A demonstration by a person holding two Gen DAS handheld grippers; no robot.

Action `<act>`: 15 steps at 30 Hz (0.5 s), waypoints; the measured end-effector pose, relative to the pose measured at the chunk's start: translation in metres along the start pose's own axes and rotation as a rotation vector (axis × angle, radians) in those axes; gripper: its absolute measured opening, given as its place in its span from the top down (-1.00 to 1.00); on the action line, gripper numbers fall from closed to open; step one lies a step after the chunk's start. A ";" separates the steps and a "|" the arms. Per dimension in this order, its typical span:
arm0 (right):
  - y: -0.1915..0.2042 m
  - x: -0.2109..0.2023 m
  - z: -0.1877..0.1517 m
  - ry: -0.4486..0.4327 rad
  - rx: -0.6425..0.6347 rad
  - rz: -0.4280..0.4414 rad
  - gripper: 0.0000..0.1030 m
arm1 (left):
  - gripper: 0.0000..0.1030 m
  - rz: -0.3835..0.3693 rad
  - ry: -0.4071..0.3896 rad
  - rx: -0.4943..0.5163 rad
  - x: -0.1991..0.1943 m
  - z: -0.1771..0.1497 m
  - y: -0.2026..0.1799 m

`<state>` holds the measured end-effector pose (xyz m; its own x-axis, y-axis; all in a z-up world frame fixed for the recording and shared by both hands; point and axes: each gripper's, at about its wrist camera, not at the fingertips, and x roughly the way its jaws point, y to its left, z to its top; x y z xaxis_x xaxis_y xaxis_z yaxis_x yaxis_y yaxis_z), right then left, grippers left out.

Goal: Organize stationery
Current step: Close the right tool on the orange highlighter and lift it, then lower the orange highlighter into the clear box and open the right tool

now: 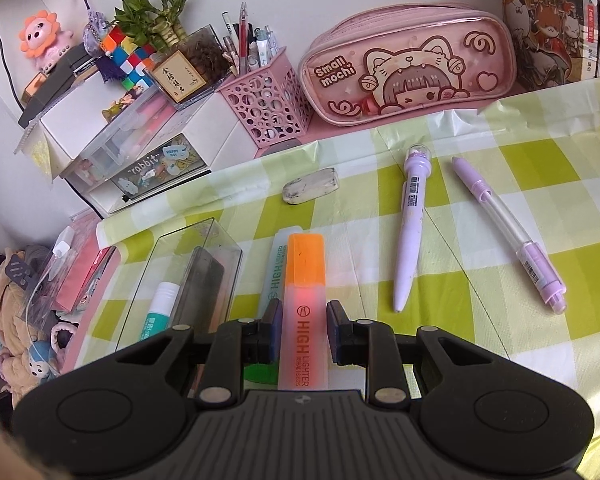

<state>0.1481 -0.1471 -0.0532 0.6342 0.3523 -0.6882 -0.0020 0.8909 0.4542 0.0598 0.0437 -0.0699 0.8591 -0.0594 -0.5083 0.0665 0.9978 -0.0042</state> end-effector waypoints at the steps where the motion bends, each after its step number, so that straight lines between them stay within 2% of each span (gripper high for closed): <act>1: 0.001 -0.002 0.000 -0.002 -0.003 0.006 0.66 | -0.40 0.001 0.000 0.000 0.000 0.000 0.000; 15: 0.023 -0.017 -0.001 -0.016 -0.064 0.068 0.66 | -0.40 0.004 -0.004 0.012 -0.002 -0.002 -0.002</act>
<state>0.1365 -0.1322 -0.0321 0.6434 0.4083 -0.6475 -0.0948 0.8819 0.4618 0.0574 0.0421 -0.0708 0.8613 -0.0559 -0.5051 0.0694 0.9976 0.0079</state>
